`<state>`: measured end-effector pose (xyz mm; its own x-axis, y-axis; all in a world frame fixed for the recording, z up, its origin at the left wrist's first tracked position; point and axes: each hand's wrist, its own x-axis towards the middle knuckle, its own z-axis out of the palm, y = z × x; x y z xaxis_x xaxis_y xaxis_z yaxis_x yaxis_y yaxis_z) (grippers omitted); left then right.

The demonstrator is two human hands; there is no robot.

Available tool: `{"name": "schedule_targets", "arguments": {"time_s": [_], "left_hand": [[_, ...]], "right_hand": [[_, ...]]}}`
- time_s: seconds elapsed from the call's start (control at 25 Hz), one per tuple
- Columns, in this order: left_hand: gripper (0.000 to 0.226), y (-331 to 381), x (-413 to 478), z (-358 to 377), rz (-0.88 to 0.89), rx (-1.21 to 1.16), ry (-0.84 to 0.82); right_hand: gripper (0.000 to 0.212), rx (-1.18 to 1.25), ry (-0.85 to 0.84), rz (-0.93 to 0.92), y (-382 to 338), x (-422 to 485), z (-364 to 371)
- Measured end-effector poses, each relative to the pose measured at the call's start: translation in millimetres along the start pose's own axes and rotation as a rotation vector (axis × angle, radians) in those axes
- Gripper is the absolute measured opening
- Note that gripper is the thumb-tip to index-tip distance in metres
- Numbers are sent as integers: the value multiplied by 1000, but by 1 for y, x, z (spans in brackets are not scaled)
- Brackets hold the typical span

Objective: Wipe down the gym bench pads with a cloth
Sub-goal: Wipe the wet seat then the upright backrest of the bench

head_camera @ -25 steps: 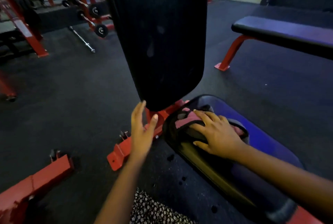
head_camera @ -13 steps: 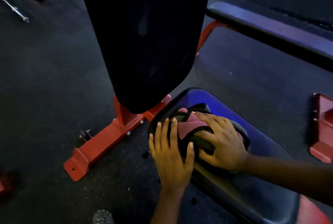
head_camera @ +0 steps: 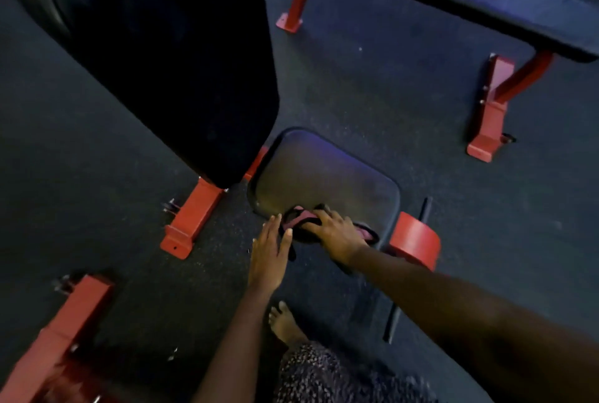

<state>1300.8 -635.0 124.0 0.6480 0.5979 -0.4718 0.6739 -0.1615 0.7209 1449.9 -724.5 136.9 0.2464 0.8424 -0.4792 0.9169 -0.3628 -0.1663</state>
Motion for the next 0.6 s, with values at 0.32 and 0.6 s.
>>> {"name": "schedule_targets", "arguments": {"time_s": [0.32, 0.6], "left_hand": [[48, 19, -140, 58, -29, 278, -474], [44, 153, -190, 218, 23, 335, -475]], "right_hand": [[64, 297, -112, 129, 85, -264, 48], [63, 519, 75, 440, 190, -473, 106]]}}
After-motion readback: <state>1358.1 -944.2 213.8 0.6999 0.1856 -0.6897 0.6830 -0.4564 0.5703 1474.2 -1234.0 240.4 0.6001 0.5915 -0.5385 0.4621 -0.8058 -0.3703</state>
